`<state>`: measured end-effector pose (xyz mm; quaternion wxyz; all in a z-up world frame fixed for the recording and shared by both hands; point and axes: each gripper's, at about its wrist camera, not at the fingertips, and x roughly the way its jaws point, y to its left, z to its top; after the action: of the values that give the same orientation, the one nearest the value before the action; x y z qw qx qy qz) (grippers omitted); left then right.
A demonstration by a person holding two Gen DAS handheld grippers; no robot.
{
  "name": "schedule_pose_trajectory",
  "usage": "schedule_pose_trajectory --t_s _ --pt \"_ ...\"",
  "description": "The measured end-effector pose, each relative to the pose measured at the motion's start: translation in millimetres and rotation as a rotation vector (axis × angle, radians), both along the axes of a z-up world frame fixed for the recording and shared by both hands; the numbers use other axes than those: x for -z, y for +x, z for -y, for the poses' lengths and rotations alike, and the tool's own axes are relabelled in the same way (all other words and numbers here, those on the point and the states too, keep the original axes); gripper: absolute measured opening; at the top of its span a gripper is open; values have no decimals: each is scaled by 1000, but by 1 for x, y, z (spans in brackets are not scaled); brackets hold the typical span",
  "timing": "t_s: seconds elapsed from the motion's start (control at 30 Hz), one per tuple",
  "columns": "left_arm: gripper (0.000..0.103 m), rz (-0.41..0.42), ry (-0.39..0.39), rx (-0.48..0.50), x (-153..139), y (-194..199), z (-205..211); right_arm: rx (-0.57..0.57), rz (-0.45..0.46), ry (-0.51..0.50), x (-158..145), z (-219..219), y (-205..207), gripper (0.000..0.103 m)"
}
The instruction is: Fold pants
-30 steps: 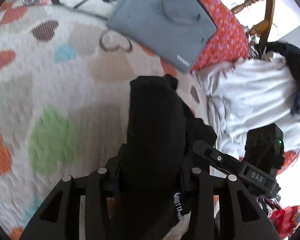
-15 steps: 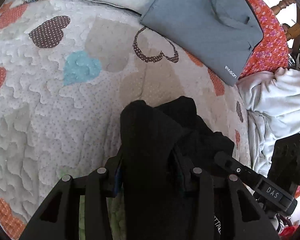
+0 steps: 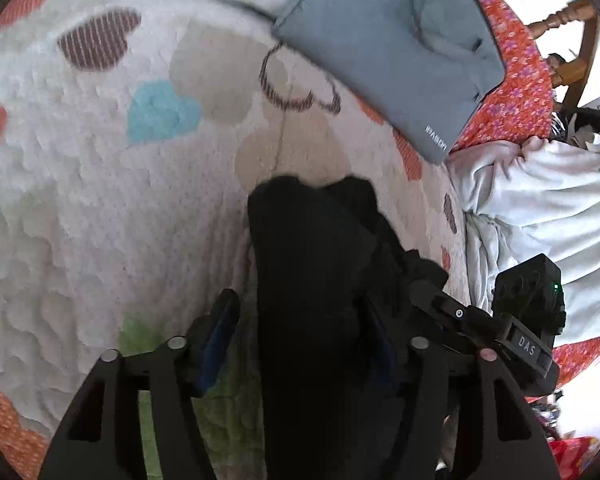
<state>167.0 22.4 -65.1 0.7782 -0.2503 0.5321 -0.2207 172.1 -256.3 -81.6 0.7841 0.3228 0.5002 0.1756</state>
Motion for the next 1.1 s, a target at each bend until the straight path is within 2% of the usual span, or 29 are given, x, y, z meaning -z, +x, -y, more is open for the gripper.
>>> schedule_pose_trajectory --t_s 0.07,0.1,0.13,0.2,0.33,0.53,0.7,0.87,0.97,1.07,1.1 --pt "61 18 11 2 -2 -2 4 7 4 -21 -1 -6 -1 65" --pt "42 26 9 15 -4 -2 7 2 2 -33 -3 -9 -1 62" --pt "41 19 7 14 -6 -2 10 -2 -4 -39 -6 -11 -1 52" --pt "36 25 -20 -4 -13 -2 12 -4 -2 -40 -12 -14 -2 44" --pt "35 48 -32 -22 -25 -4 8 -1 42 -59 -32 -22 -4 39" --pt "35 81 -123 -61 -52 13 -15 -2 144 -94 -64 -36 5 38" --pt "35 98 -128 -90 -59 31 -22 -15 189 -122 -75 -45 22 38" --pt "35 68 -111 -108 -44 43 -20 -11 153 -132 -58 -44 39 38" --pt "35 52 -67 -133 -32 50 -18 3 127 -140 -44 -38 44 38" --pt "36 2 -36 -159 -17 54 -20 14 64 -180 -25 -31 50 46" --pt "36 -20 -59 -164 -14 55 -23 26 47 -190 -19 -28 50 54"
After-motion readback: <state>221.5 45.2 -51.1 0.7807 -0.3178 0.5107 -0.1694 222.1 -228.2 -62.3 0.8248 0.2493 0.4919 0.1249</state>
